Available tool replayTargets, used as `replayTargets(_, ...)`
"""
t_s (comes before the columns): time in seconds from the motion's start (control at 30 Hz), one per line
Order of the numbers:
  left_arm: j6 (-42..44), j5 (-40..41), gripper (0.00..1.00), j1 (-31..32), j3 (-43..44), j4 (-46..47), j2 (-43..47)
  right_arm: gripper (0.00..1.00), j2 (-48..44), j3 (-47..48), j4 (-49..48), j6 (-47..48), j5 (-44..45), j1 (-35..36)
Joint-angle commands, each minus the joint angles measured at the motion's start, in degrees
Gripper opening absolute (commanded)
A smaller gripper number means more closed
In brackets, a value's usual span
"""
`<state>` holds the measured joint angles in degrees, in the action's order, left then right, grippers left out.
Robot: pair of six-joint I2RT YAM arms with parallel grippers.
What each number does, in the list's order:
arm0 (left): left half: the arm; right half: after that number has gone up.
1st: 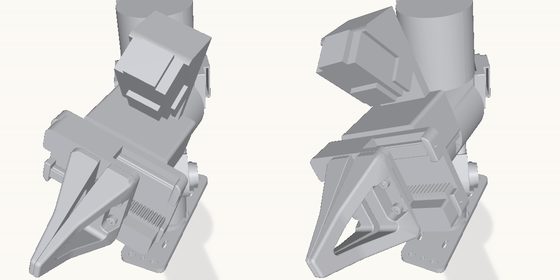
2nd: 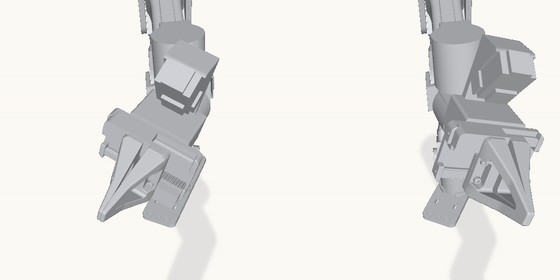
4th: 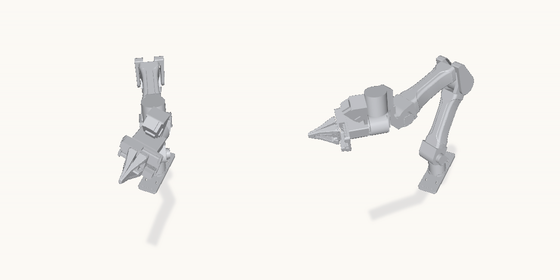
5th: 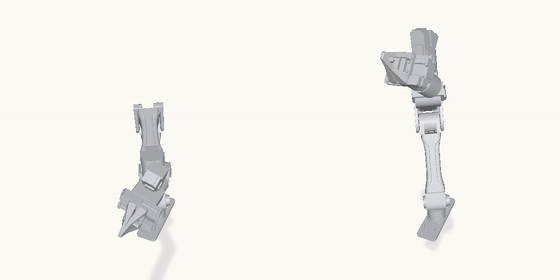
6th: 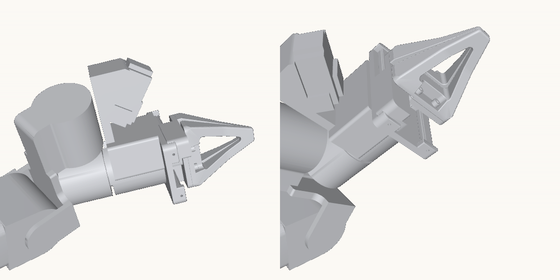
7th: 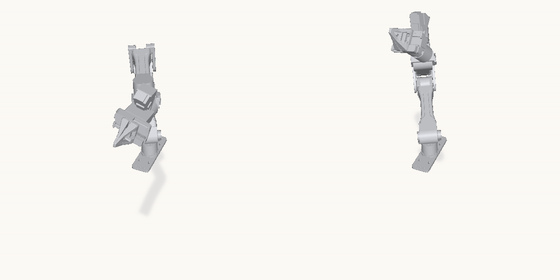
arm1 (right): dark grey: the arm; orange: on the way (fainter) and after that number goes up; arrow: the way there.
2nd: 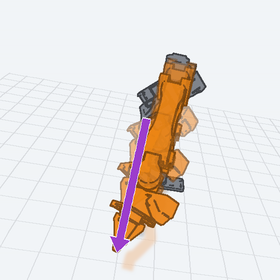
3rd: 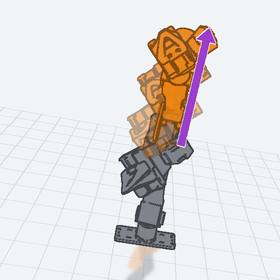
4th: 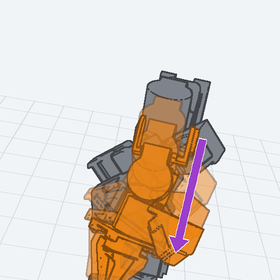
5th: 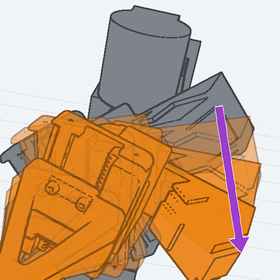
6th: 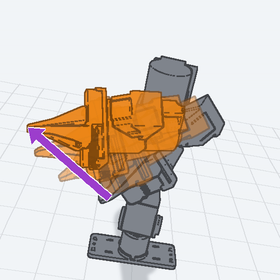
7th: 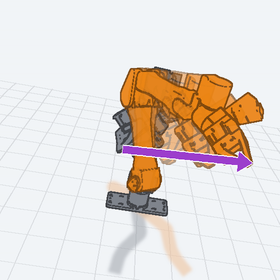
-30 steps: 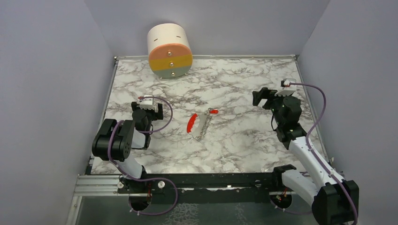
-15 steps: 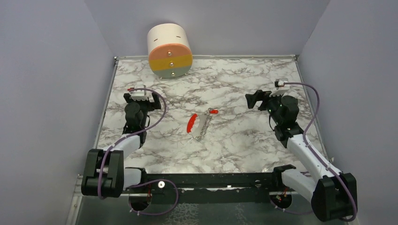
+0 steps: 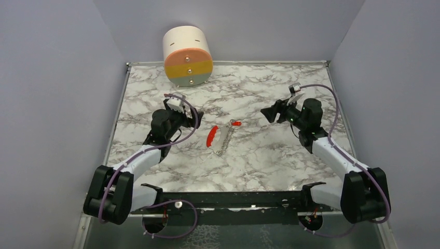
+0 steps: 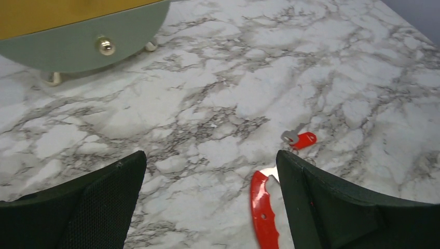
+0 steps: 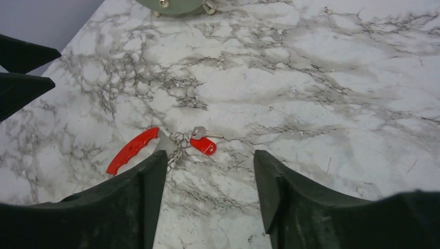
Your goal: Remove the keys from the keyring
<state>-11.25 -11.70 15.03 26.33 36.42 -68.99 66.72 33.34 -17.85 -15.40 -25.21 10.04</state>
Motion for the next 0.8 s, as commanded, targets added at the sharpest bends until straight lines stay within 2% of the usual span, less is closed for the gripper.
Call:
replayTargets(0.0, -1.76, -7.05, 0.97, 4.57, 2.05, -1.18, 0.06, 0.56, 5.61, 3.69, -1.2, -0.17, -8.39, 0.74)
replayTargets(0.1, -1.26, -9.74, 0.85, 5.69, 2.15, -1.16, -0.65, 0.49, 9.03, 5.84, -0.2, 1.1, -7.8, 3.06)
replayTargets(0.13, -1.36, -10.32, 0.77, 5.71, 2.07, -1.2, -0.95, 0.48, 9.87, 6.71, 0.62, 1.92, -7.17, 4.12)
replayTargets(0.27, -2.81, -10.51, 0.56, 5.75, 1.77, -1.09, -2.65, 0.47, 13.44, 11.07, 5.28, 6.47, -0.61, 9.75)
replayTargets(0.37, -3.22, -11.04, 0.53, 5.73, 1.73, -1.11, -3.56, 0.47, 17.47, 14.25, 7.93, 8.93, 3.45, 12.84)
replayTargets(0.53, -3.43, -11.73, 0.42, 5.77, 1.95, -1.38, -3.99, 0.47, 24.69, 17.37, 7.42, 8.73, 8.46, 13.34)
replayTargets(0.77, -3.31, -10.04, 0.4, 5.79, 1.89, -3.22, -4.12, 0.44, 34.81, 24.97, 11.49, 9.73, 12.45, 13.34)
